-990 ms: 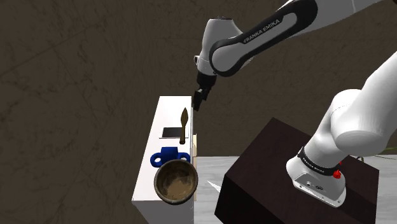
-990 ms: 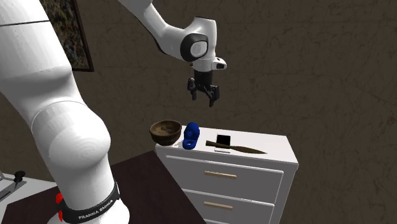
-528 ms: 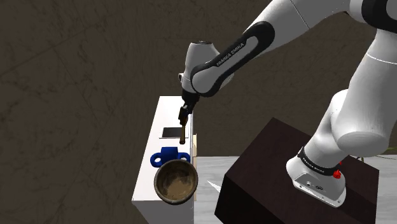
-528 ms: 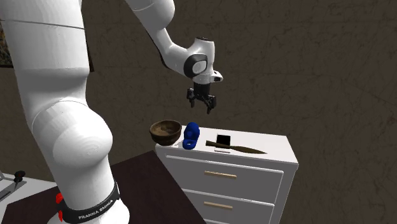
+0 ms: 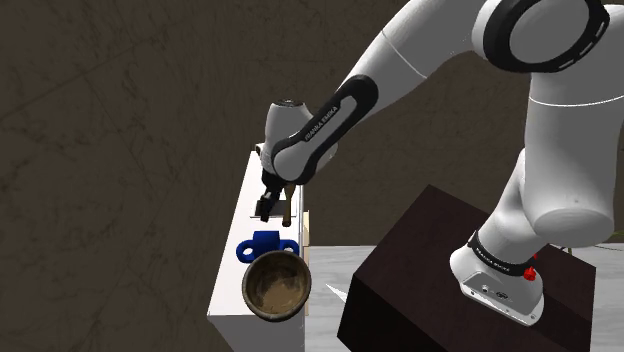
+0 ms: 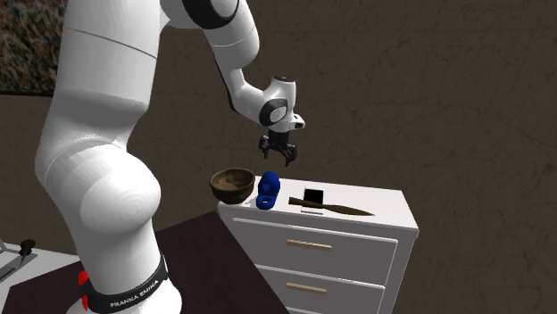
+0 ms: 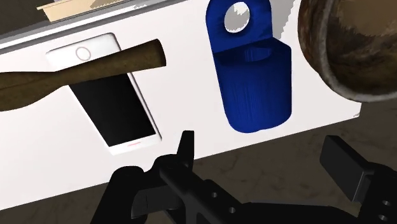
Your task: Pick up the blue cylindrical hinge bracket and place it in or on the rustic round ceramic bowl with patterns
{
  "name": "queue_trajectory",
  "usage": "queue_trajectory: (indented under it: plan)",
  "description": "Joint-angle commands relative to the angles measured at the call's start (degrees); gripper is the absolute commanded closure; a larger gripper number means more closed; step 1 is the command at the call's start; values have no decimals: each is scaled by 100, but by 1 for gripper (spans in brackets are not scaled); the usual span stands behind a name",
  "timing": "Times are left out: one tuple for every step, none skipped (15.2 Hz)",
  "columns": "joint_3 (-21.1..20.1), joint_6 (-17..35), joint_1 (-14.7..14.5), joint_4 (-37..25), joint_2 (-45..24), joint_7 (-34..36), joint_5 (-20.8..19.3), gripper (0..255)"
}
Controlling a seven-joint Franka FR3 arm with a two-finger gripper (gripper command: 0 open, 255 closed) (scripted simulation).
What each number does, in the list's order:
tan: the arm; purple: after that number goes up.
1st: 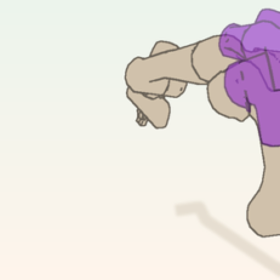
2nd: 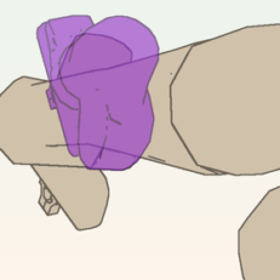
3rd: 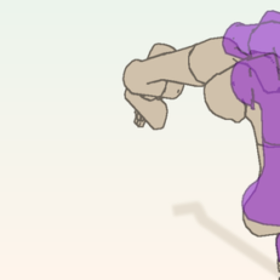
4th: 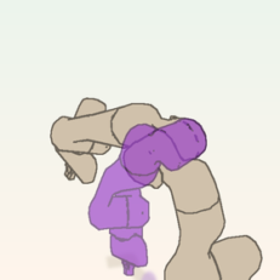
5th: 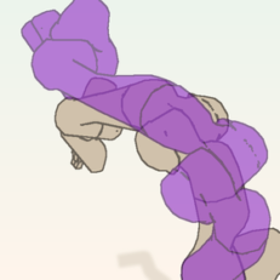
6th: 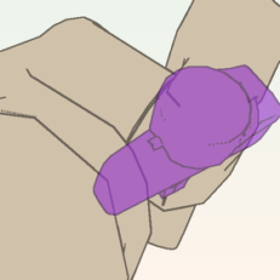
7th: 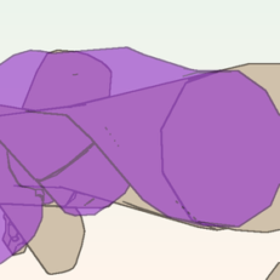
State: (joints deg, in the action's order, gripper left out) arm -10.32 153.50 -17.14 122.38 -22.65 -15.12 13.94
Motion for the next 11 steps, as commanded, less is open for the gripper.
queue_trajectory:
  plan:
    - [-44, 130, -81, -357, -469, -41, -38, 0]
    - [-64, 172, -125, -523, -670, -53, -61, 0]
    - [-81, 208, -171, -695, -870, -64, -85, 0]
    - [-96, 238, -220, -873, -1070, -75, -110, 0]
    - [-104, 253, -251, -985, -1192, -82, -126, 0]
    - [-100, 294, -267, -1021, -1267, -79, -131, 0]
    - [-95, 334, -282, -1058, -1342, -77, -135, 0]
    - [-90, 373, -298, -1096, -1418, -74, -140, 0]
    - [-86, 412, -313, -1135, -1494, -71, -145, 0]
    - [-81, 449, -329, -1176, -1571, -68, -150, 0]
    - [-77, 485, -345, -1218, -1648, -65, -155, 0]
